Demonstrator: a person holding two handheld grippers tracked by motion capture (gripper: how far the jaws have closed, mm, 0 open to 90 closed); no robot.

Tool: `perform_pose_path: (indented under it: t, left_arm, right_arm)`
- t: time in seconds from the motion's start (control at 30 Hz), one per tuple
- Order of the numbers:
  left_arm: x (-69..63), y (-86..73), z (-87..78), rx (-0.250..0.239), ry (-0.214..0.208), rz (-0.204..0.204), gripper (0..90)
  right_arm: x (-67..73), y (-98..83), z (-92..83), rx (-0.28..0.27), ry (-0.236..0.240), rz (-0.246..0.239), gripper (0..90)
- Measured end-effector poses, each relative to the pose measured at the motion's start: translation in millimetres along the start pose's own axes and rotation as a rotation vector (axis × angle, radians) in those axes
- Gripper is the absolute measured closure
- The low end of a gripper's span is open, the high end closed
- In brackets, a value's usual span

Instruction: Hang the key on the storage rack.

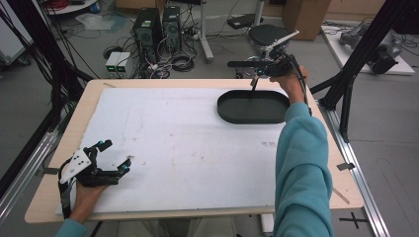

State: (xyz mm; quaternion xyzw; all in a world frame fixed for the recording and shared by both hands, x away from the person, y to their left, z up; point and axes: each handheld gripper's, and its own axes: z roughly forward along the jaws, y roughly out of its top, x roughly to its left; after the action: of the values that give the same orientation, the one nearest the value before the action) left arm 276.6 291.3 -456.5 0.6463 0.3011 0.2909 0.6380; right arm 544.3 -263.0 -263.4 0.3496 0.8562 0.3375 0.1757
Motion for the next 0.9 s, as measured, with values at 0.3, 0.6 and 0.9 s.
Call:
perform_pose_path:
  t: [0.3, 0.6, 0.9]
  left_arm:
    - [-0.7, 0.1, 0.1, 0.0, 0.002, 0.005, 1.8]
    - [-0.9, 0.1, 0.3, -0.002, 0.003, 0.006, 1.8]
    - [-1.2, 0.1, 0.4, -0.001, 0.001, 0.005, 1.8]
  right_arm:
    - [-0.3, 0.7, 1.9, -0.001, -0.012, -0.005, 89.4]
    - [-1.5, 0.6, 2.7, -0.001, -0.028, -0.01, 89.4]
    - [-1.8, 1.5, 4.5, -0.01, -0.043, -0.015, 89.2]
